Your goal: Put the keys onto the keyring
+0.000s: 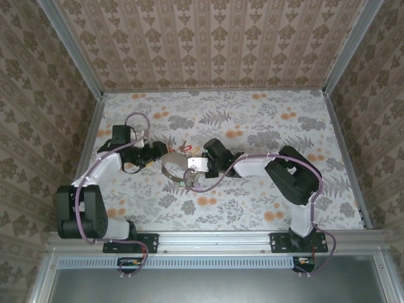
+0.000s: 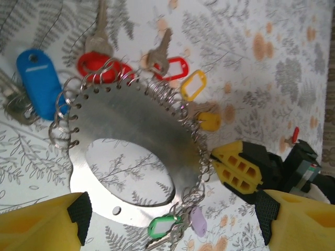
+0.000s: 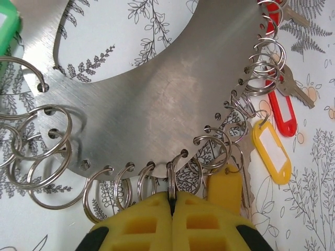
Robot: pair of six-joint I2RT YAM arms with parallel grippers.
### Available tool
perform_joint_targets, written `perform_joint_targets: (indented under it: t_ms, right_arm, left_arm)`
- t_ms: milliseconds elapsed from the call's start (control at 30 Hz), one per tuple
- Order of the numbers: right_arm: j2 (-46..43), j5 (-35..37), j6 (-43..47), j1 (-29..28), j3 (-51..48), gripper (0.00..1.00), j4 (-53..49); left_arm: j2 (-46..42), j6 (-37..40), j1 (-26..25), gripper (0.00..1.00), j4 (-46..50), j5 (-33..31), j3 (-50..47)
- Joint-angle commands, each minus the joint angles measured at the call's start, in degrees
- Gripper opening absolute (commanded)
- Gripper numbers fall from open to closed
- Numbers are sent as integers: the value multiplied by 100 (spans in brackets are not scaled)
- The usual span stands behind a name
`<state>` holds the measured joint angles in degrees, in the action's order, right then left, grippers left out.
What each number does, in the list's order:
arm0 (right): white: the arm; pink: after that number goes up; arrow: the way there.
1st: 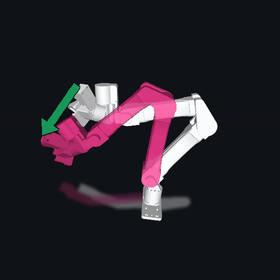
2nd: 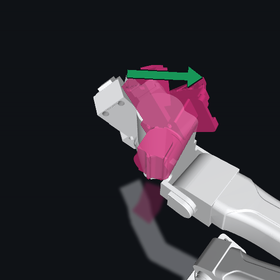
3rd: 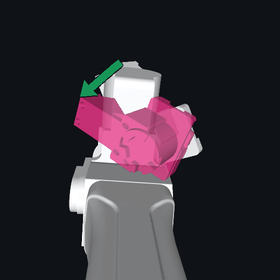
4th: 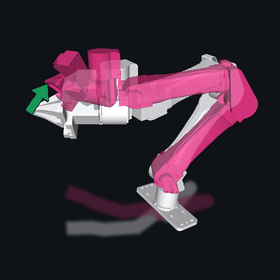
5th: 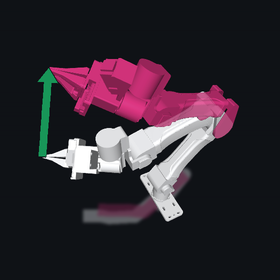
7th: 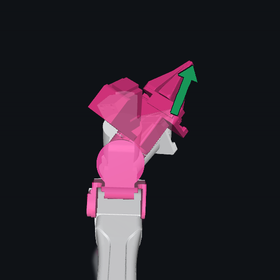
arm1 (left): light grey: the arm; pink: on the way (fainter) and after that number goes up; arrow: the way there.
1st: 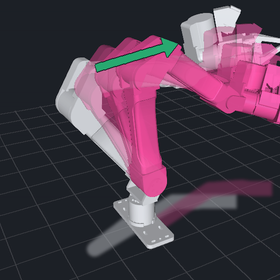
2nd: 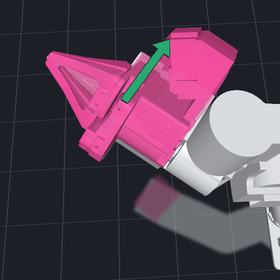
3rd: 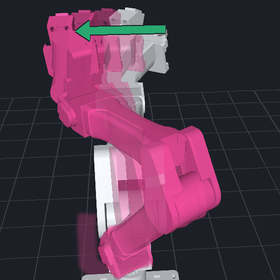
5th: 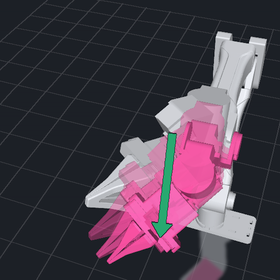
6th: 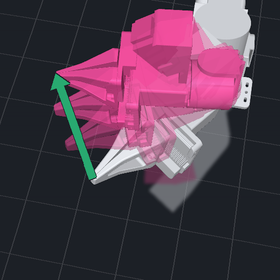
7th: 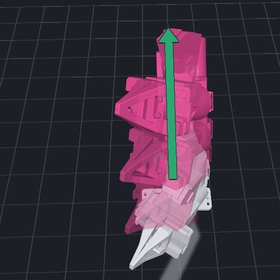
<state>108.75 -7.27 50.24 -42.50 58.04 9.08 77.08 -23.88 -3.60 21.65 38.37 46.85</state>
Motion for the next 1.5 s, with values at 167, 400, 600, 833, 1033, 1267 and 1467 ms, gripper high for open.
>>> perform_joint_targets:
  t_ms: [167,400,600,833,1033,1267,1467]
  right_arm:
    - [-1209,-942,-1467,109,-1032,0,1515]
    - [-2019,-1376,-2366,128,-1711,0,2495]
    - [-2756,-2052,-2740,190,-2089,0,2894]
    - [-3468,-2567,-2755,187,-2133,0,2507]
    - [-3759,-2778,-2722,166,-2052,0,2143]
    - [-3814,-2833,-2695,149,-1925,0,1893]
    - [-3800,-2852,-2712,132,-1825,0,1849]
  left_arm:
    - [-1011,1119,-83,88,-879,794,-121]
    - [-1548,2779,-806,84,-1458,1578,-296]
    - [-2069,4639,-1044,74,-1673,2162,-642]
    - [-2015,5423,-1217,54,-1336,2411,-532]
    - [-2012,5510,-1880,48,-1579,2157,-547]
    - [-1908,5733,-2222,42,-1507,2074,-489]
    - [-1872,6037,-2461,36,-1157,1817,-406]
